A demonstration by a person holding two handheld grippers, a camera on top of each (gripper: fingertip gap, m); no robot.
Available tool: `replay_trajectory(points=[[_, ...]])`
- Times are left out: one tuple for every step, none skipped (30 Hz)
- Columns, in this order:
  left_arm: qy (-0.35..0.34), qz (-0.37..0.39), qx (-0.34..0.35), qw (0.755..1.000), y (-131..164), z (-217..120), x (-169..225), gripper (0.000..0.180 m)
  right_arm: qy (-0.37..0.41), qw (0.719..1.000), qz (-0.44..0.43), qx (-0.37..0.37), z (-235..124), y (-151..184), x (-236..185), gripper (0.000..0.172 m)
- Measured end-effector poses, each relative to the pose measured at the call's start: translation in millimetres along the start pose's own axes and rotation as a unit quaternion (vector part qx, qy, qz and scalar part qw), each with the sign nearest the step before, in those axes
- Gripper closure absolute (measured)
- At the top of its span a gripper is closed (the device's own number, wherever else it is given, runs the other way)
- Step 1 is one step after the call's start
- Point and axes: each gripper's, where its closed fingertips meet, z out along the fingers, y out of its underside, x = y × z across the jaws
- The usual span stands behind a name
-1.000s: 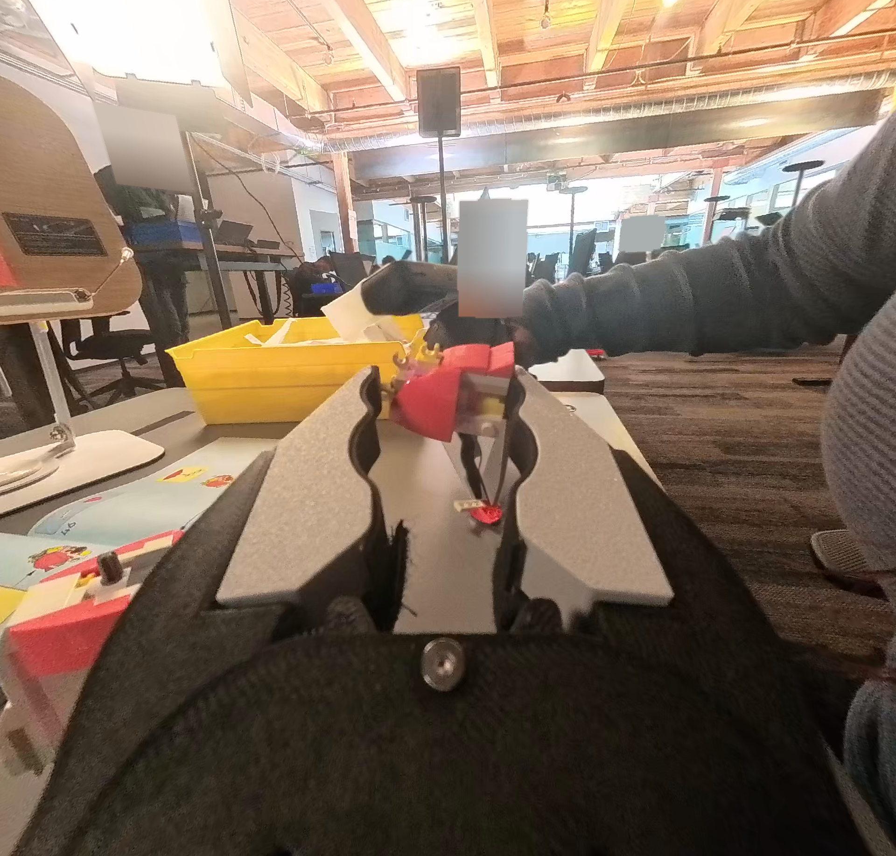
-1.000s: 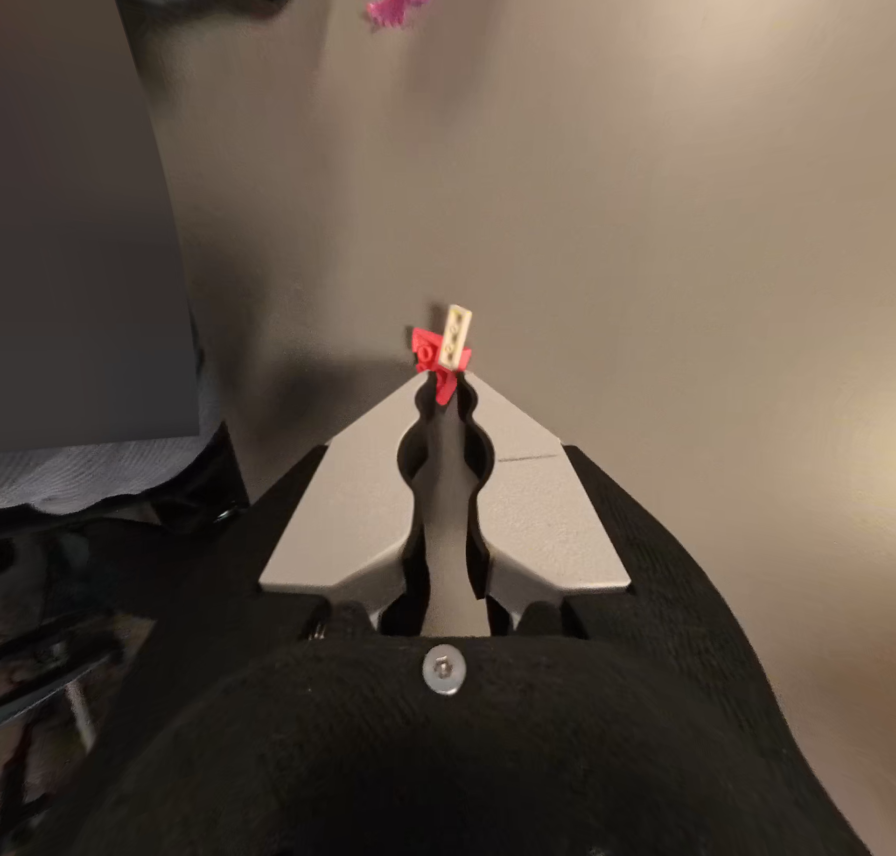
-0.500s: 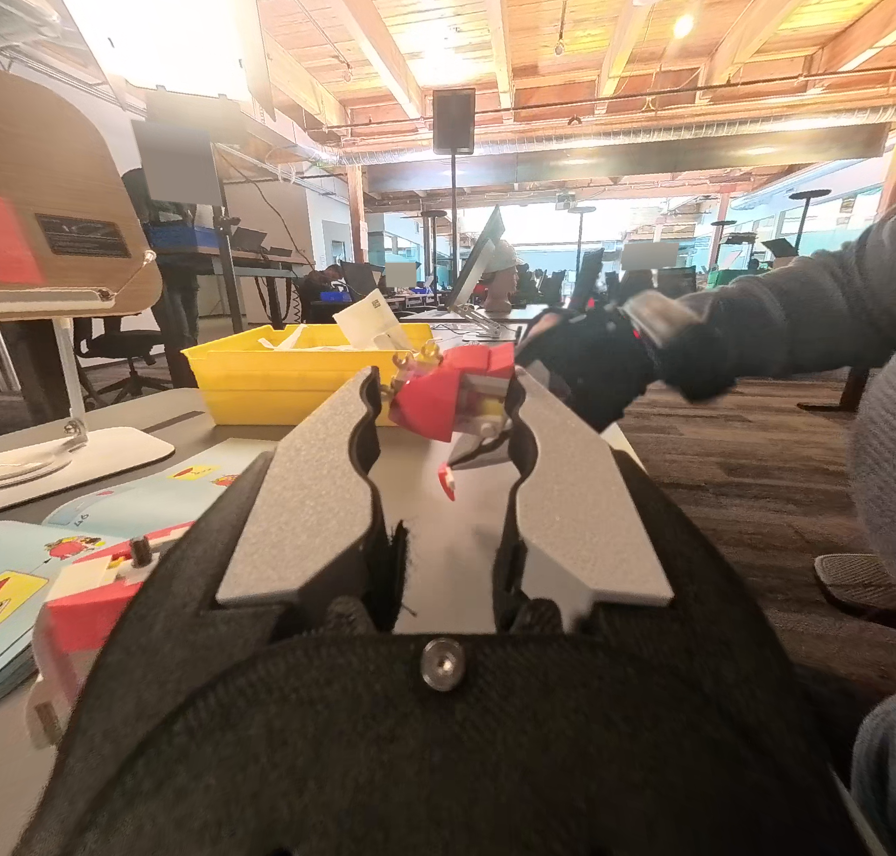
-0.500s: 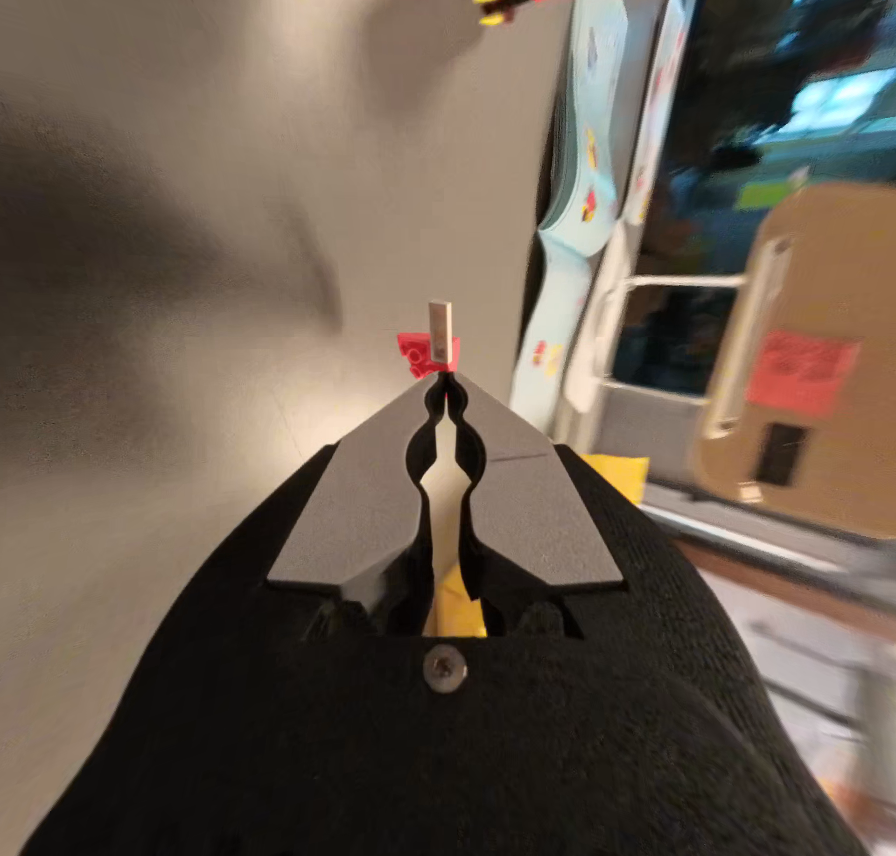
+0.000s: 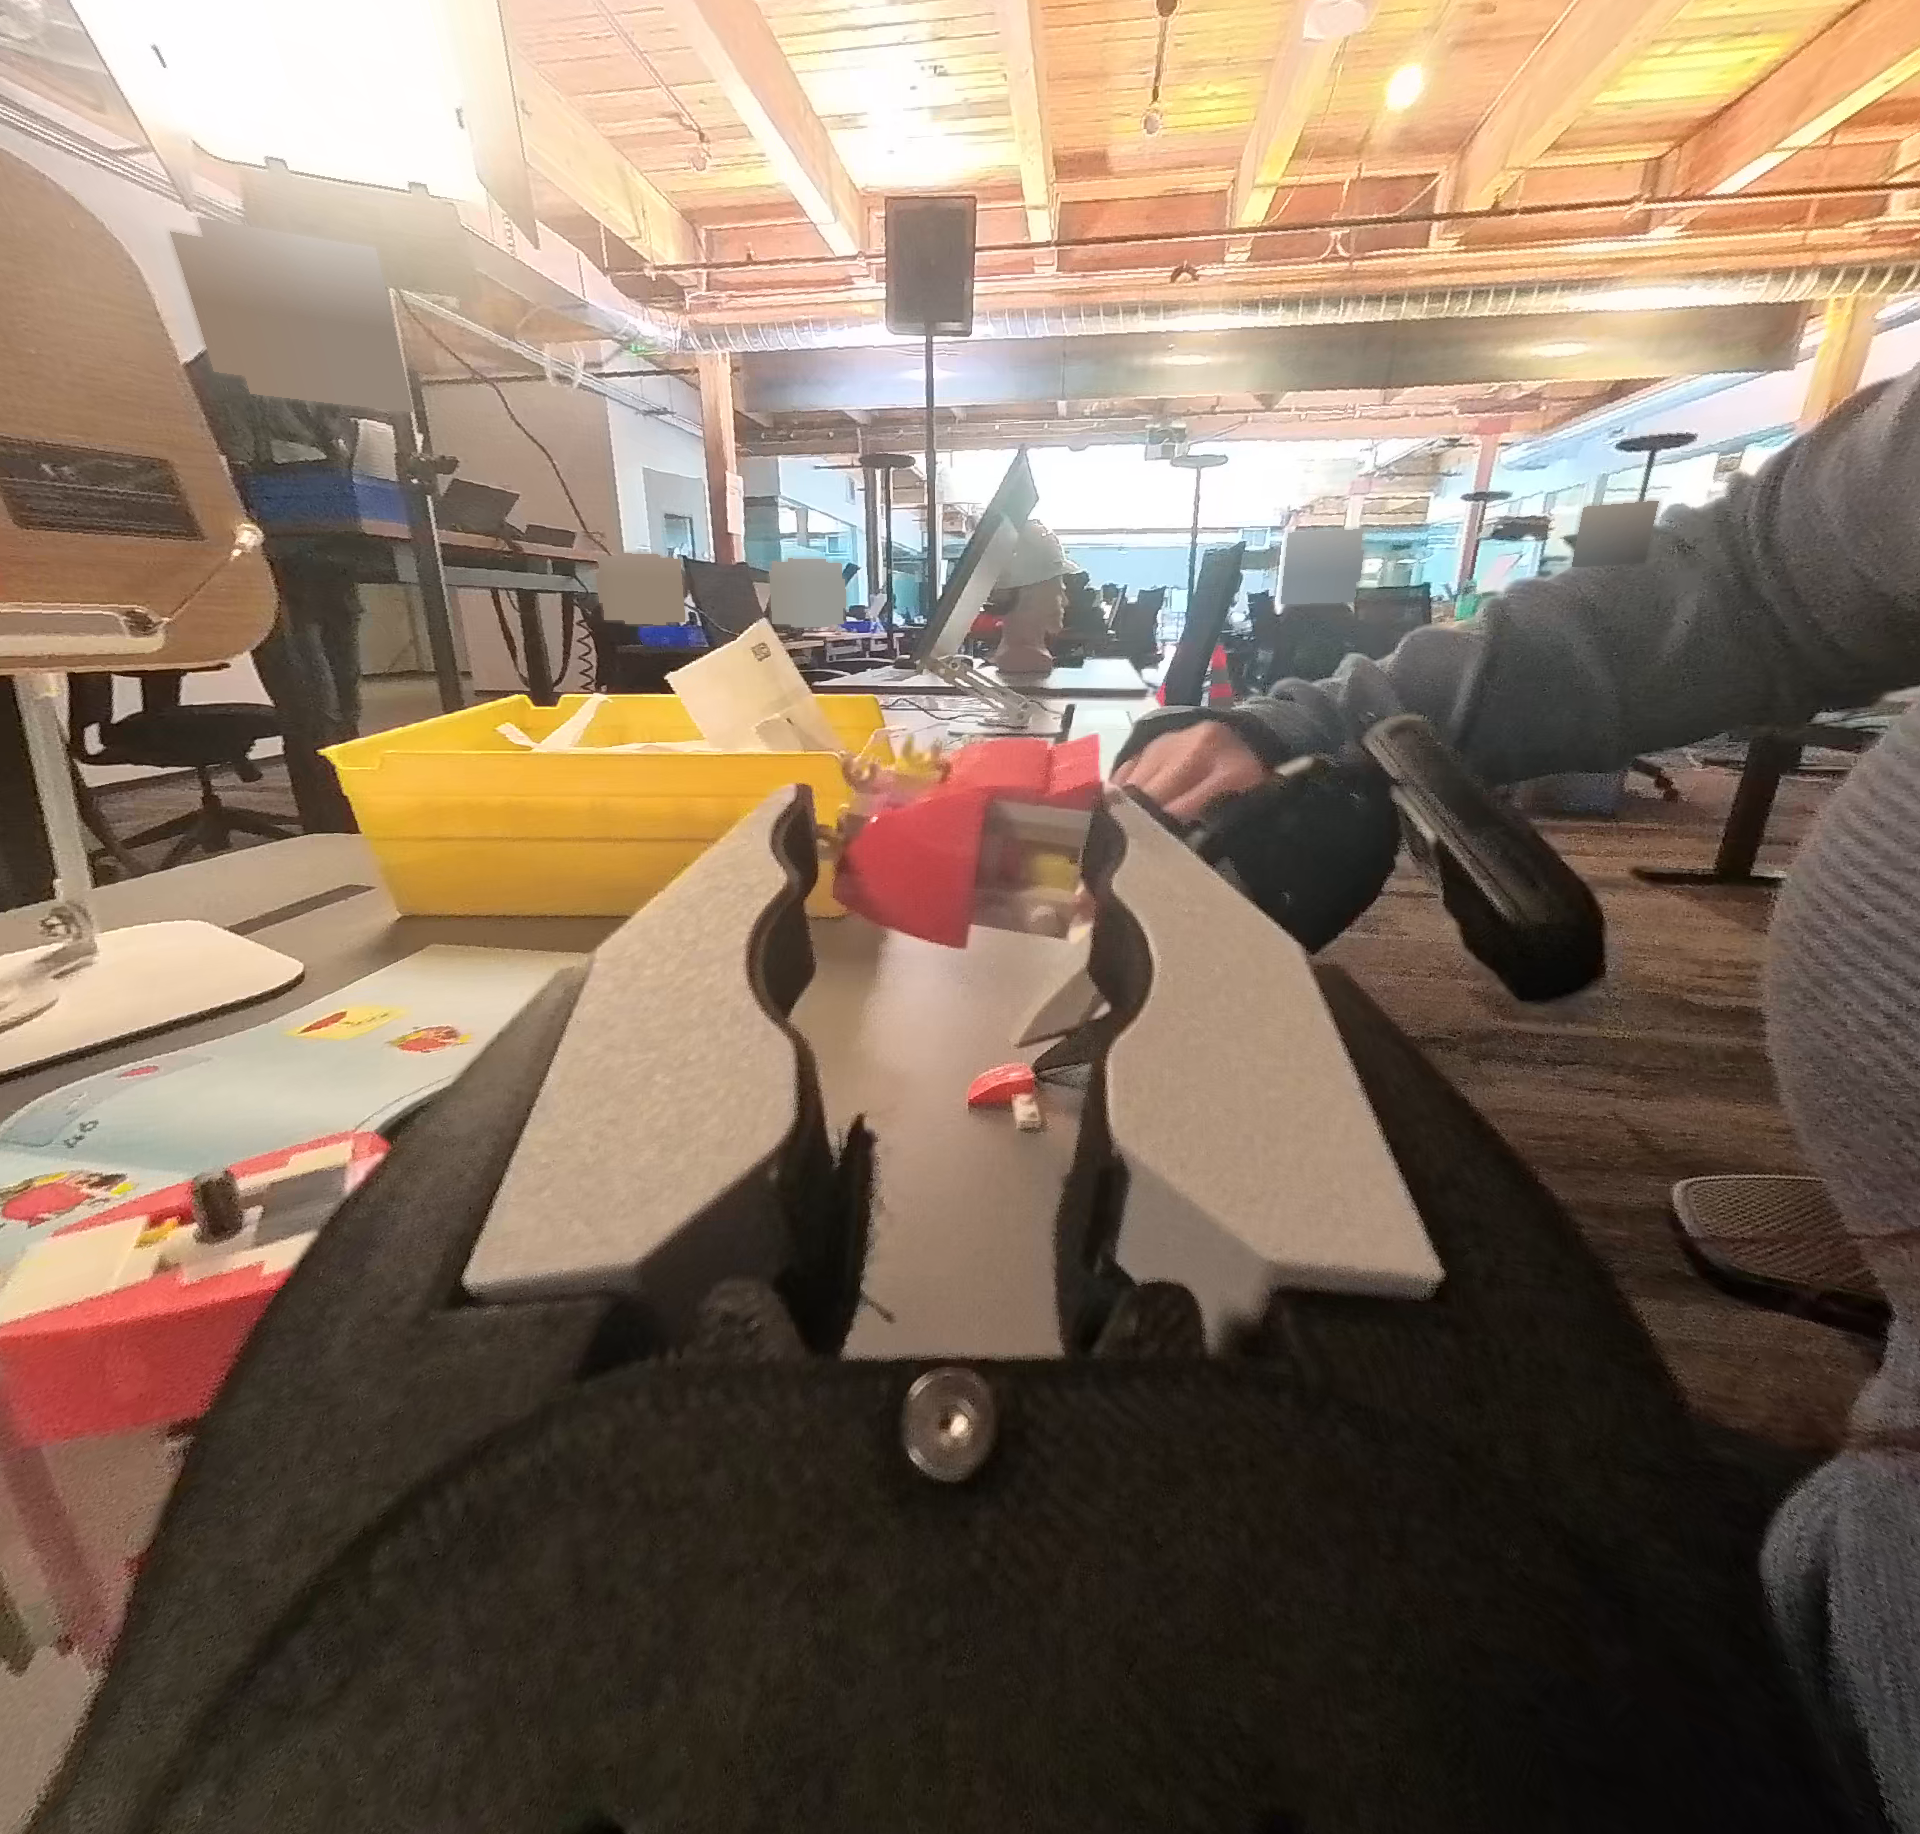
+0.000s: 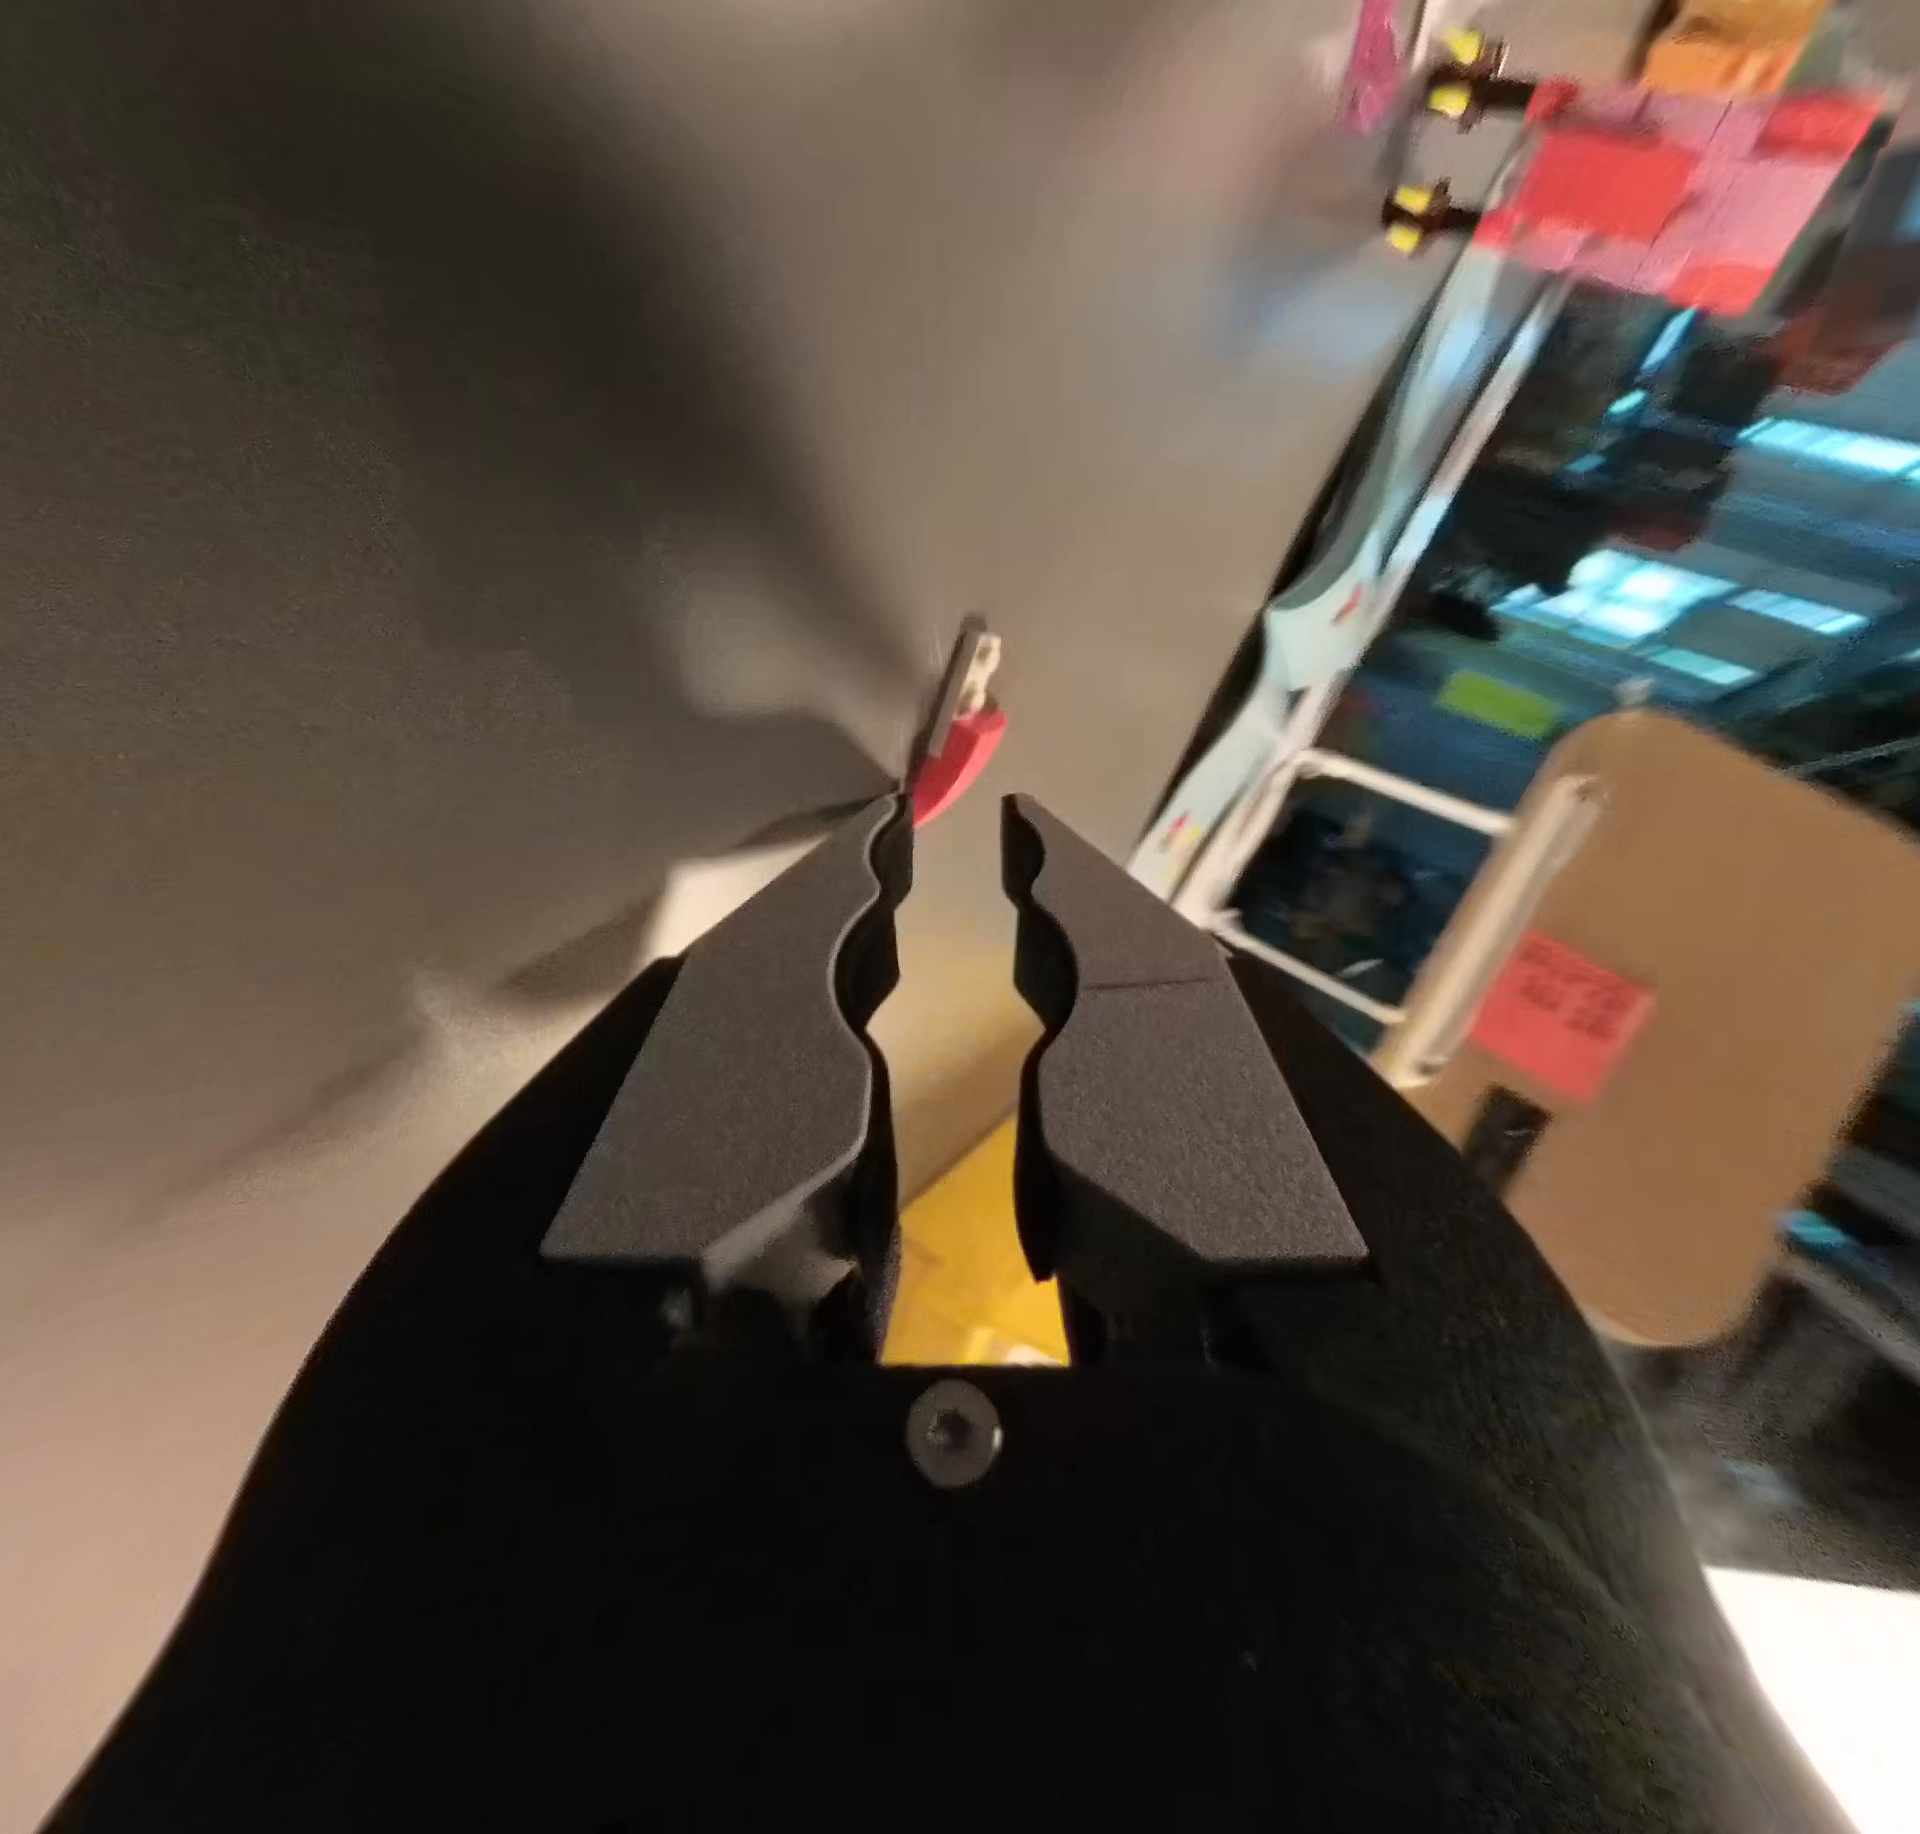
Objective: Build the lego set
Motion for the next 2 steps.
replay_trajectory(points=[[0.005, -0.004, 0.002, 1.0, -0.4, -0.1, 1.0, 0.13, -0.023, 0.999, 0.041, 0.001, -1.0, 3.1, -1.3, 0.155], [0.011, -0.009, 0.004, 1.0, -1.1, -0.1, 2.1, 0.13, -0.052, 0.993, 0.103, -0.004, -1.3, 7.9, -2.0, 0.151]])
